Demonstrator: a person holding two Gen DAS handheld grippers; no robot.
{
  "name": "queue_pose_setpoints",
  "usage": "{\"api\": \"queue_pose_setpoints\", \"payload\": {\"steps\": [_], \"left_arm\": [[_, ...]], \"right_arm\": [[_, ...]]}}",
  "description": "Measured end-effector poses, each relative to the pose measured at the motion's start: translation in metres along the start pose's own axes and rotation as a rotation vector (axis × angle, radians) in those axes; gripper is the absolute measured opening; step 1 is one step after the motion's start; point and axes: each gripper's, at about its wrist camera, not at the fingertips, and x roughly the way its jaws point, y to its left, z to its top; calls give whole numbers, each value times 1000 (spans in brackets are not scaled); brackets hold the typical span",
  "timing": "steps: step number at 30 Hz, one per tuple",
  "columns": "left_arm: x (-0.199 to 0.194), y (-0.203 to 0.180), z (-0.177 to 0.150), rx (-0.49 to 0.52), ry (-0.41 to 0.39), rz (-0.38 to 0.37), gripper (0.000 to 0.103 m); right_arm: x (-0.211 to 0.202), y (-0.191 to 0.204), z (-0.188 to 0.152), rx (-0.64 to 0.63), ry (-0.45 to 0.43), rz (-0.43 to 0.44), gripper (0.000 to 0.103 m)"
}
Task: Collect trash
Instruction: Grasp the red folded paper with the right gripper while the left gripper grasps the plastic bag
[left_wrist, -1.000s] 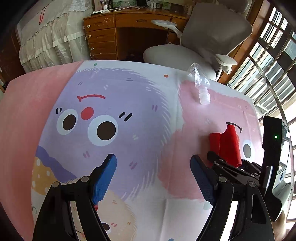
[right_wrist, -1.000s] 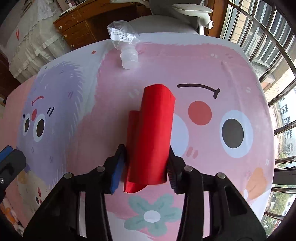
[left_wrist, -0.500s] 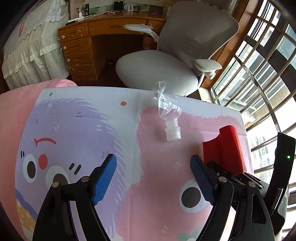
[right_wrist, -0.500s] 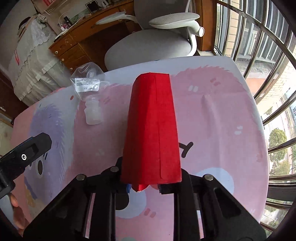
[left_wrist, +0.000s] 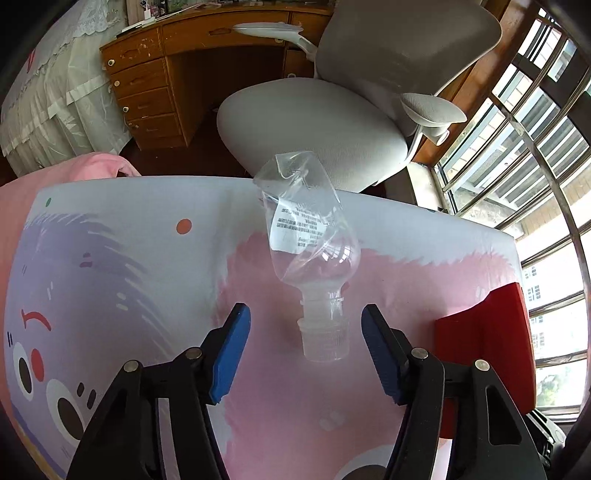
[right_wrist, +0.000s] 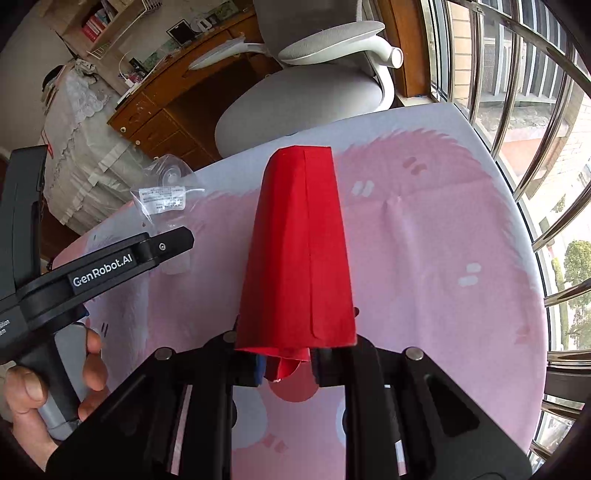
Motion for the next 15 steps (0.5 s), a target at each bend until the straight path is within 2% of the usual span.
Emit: {"api": "queue_pose_setpoints", "payload": {"steps": [1, 2, 3, 8, 12, 15], "left_arm": [[5, -2, 2, 0, 4, 4, 47], [9, -3, 3, -1, 9, 0, 41], [11, -4, 3, -1, 1, 4, 29], [6, -4, -11, 2, -41, -18, 29], [-17, -1, -39, 47, -73, -12, 29], [-40, 4, -65, 67, -82, -25, 29]], "right_arm": [[0, -2, 0, 4, 1, 11, 15], [-1, -4, -2, 11, 3, 25, 15], [-2, -4, -6, 20, 4, 42, 14], [-18, -10, -26, 46, -11, 132, 14], [-38, -10, -50, 42, -26, 177, 14], [-56, -4, -77, 17, -33, 179, 14]]}}
